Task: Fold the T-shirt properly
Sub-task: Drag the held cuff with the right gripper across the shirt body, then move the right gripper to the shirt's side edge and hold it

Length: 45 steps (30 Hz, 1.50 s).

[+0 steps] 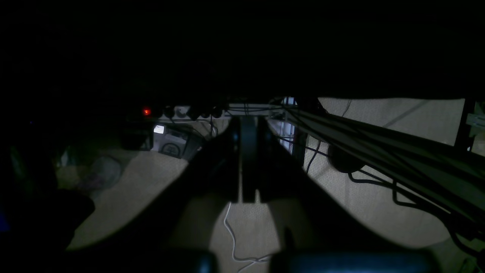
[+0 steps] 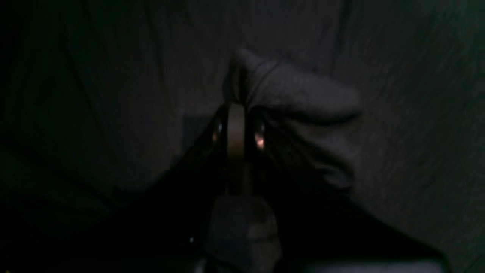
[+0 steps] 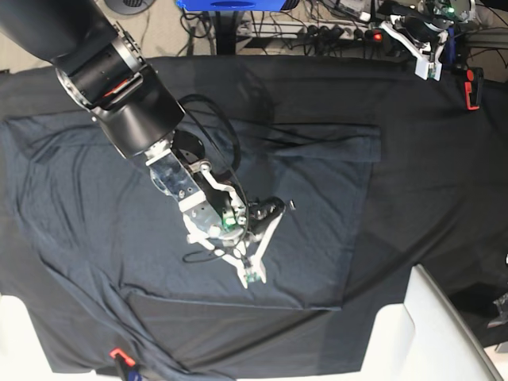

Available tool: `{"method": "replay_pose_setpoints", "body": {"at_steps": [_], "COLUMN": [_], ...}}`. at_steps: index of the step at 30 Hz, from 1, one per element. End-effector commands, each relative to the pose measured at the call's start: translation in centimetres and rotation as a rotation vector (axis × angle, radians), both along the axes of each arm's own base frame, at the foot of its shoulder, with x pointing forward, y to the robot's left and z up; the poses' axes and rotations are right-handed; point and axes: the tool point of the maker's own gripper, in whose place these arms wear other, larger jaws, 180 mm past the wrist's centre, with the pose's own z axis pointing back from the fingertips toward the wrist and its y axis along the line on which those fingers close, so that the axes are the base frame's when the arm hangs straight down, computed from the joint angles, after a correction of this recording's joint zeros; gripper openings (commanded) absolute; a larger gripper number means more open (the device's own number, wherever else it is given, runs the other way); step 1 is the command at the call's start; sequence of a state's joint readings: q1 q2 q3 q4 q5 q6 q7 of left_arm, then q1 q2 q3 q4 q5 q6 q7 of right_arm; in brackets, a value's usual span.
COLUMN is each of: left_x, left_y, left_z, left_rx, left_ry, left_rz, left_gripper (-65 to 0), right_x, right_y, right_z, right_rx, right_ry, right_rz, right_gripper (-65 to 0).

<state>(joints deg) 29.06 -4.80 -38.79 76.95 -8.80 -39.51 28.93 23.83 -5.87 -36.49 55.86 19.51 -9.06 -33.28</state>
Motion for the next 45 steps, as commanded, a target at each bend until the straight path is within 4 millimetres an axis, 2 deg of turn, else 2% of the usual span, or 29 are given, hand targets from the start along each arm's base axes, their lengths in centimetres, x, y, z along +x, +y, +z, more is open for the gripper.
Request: {"method": "replay_pose_setpoints", "body": {"at_steps": [1,13,24,25,27,30,32,34,36,38,41,43,45], "left_x": [0.2,0.3,0.4,0.4,0.4,0.4,0.4,1.1,1.6,1.7,1.9,1.9,2.0], "left_y": [0.5,0.5,0.4,0.4,0.4,0.4,0.4,0.4,0.5,0.5,0.5,0.5,0.6], "left_z": [0.5,0.5,0.5,0.5,0.5,0.6,0.6,0.7,0.7,0.9,1.0,1.0,1.1], "left_rx": [0.009,0.009,0.007,0.007,0.006,0.005,0.004,0.003,0.006,0.005,0.007,0.009,0.008], "left_ry": [-0.019,-0.020,-0.022,-0.022,-0.024,-0.025,-0.025,-0.037,-0.045,-0.051,-0.054,-0.055,-0.058], "left_rz": [-0.007,-0.007,-0.006,-0.006,-0.005,-0.004,-0.003,-0.002,0.001,0.002,0.000,-0.001,0.001], "left_gripper": [-65.0,-65.0,-65.0,-65.0,-65.0,-65.0,-65.0,-65.0,-65.0,-65.0,-65.0,-65.0,-65.0], "right_x": [2.1,5.1,5.1,5.1,5.1,4.9,4.6,4.6,4.2,3.8,2.4,0.6,-1.9], "right_y": [1.0,1.6,2.1,2.1,2.0,2.5,3.2,3.1,1.6,-1.7,-9.6,-17.0,-22.8], "right_z": [2.8,6.3,6.5,6.5,6.5,7.0,8.5,10.3,11.5,11.8,10.5,9.2,8.0], "right_rx": [0.035,0.058,0.067,0.066,0.065,0.080,0.113,0.143,0.139,0.132,0.188,0.211,0.201], "right_ry": [-0.083,-0.188,-0.191,-0.190,-0.187,-0.198,-0.233,-0.280,-0.303,-0.295,-0.237,-0.217,-0.203], "right_rz": [0.003,0.005,0.009,0.009,0.009,0.016,0.029,0.032,0.031,-0.018,-0.256,-0.478,-0.629], "right_gripper": [-64.1,-64.1,-62.9,-61.2,-52.7,-32.3,-23.3,-22.8,-23.4,-23.0,-22.2,-20.4,-16.1]}}
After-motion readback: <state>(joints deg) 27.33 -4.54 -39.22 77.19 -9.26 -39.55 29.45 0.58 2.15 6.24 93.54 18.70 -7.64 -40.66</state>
